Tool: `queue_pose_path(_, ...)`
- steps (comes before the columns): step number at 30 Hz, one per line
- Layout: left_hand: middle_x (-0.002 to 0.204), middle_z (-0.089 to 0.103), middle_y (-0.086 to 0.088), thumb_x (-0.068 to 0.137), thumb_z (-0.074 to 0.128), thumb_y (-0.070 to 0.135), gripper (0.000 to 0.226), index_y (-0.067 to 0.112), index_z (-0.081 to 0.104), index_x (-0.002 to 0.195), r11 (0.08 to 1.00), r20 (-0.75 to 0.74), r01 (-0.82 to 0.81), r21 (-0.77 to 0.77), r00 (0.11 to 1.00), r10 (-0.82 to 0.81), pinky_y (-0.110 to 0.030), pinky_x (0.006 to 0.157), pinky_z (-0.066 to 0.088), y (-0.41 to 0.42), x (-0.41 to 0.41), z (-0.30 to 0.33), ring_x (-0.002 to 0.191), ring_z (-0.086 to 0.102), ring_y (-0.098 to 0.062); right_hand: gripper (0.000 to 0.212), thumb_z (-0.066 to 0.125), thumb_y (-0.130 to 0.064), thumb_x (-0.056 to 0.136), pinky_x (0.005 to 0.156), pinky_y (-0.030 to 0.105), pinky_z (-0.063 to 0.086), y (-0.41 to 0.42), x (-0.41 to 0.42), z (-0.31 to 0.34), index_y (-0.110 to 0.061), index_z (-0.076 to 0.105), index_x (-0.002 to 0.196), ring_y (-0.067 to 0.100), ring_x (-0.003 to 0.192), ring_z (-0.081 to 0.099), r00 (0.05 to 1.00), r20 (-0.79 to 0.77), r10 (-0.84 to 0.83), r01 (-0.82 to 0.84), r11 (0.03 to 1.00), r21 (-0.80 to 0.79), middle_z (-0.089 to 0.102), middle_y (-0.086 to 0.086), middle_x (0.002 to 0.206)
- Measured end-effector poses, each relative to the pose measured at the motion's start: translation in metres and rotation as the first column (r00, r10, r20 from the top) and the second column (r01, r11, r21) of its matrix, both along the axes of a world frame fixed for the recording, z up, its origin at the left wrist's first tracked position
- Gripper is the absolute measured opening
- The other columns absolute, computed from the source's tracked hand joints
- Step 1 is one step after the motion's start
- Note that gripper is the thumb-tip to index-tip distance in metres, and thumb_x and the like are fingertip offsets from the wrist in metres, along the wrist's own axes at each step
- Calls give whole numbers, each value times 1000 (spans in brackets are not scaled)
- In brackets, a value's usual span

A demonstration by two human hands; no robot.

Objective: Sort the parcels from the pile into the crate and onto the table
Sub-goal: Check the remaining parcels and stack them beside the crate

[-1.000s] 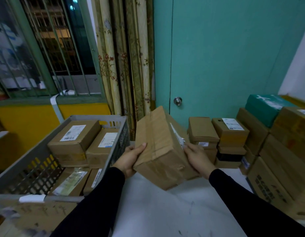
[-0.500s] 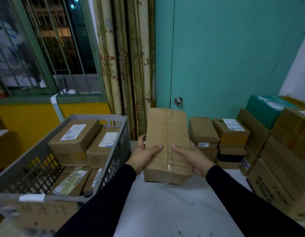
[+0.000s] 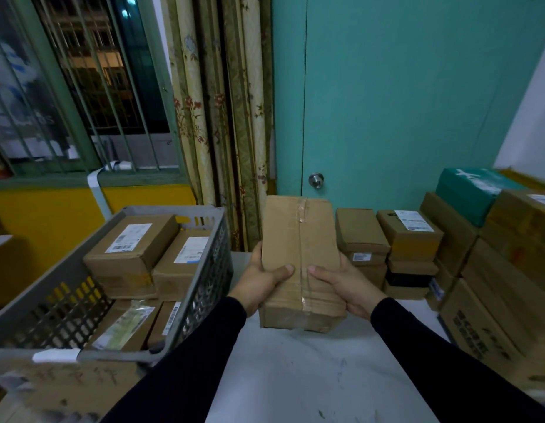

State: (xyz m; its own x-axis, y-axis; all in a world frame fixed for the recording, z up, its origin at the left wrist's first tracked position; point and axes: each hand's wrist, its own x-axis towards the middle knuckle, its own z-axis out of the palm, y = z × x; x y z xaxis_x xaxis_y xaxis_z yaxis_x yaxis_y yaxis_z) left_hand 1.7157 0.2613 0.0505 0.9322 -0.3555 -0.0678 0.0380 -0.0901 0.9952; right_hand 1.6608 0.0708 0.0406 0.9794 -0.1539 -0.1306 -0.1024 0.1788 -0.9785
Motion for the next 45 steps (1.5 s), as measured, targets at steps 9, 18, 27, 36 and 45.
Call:
queue_pose_path(9,122,59,7,87,78,16,83,32,29,152,999,21,-16,31,1000,15,-39,104,47,1,-3,4,113,57,-13,71,81,-23,81,92,37,57,4,-4,-2,-17,45,142,23,112,67,999,-10,-35,34,999,-15,66,8,127)
queue_pose_path(18,137,58,4,99,62,38,60,30,32,151,997,42,-55,52,998,53,-31,96,48,2,-2,11,114,60,-14,36,54,-42,102,87,33,55,4,-5,13,-19,58,129,16,109,67,994,-34,-101,104,992,75,70,-1,120)
queue_pose_path(27,119,68,-3,107,49,30,40,19,47,145,954,-232,-214,-211,959,164,-32,74,52,18,10,9,100,67,-18,59,61,-32,101,107,32,40,-6,-6,25,-17,39,154,13,127,49,984,132,-115,157,916,-369,49,3,150)
queue_pose_path(36,130,66,-7,107,49,29,39,19,49,144,934,-118,-234,-269,971,209,-32,82,56,35,14,23,110,66,-19,115,76,-91,43,110,48,48,-13,7,20,-22,62,135,24,115,67,994,-74,-82,70,987,-148,71,-1,125)
queue_pose_path(45,149,52,-5,106,45,42,52,16,45,150,918,177,-389,82,912,371,-41,113,38,89,29,58,135,49,-27,17,59,-22,101,74,31,59,26,34,48,-15,68,115,17,80,73,999,16,-47,45,990,134,77,5,99)
